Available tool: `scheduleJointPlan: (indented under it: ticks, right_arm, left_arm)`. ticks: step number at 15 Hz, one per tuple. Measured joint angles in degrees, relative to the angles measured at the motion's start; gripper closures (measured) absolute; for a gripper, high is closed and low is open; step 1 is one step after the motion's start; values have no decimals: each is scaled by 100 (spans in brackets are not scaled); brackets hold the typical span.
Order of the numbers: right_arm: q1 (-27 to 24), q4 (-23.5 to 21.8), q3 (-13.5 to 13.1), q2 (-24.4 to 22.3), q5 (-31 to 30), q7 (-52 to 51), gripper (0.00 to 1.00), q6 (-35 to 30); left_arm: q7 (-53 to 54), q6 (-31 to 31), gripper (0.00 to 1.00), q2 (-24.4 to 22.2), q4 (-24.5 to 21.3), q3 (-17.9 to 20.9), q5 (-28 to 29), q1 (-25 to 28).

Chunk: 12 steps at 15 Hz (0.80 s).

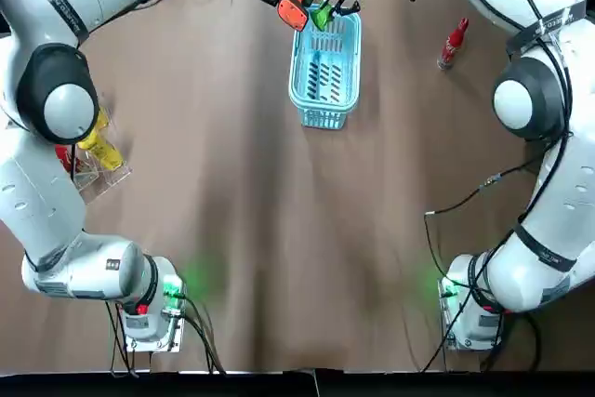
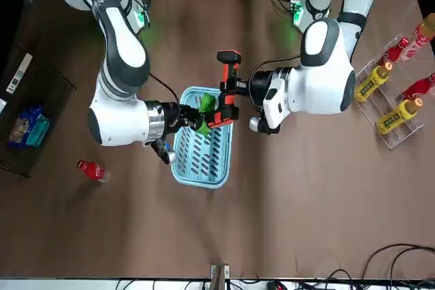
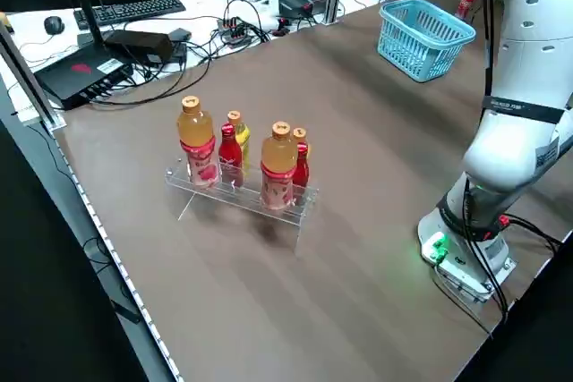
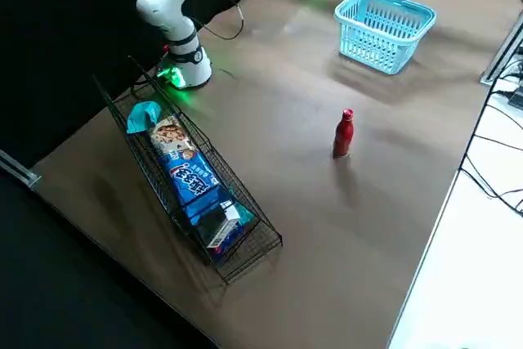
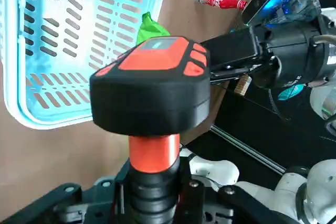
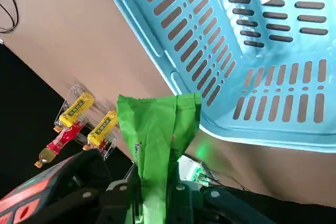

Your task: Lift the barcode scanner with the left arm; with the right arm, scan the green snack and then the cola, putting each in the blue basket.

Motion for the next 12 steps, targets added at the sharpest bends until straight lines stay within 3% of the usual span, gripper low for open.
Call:
scheduleJointPlan:
  ticks: [12]
  right_arm:
    - [-3, 0, -29, 1, -97, -3, 78, -24]
  left_arm:
    - [106, 417, 63, 170, 10, 10, 315, -160]
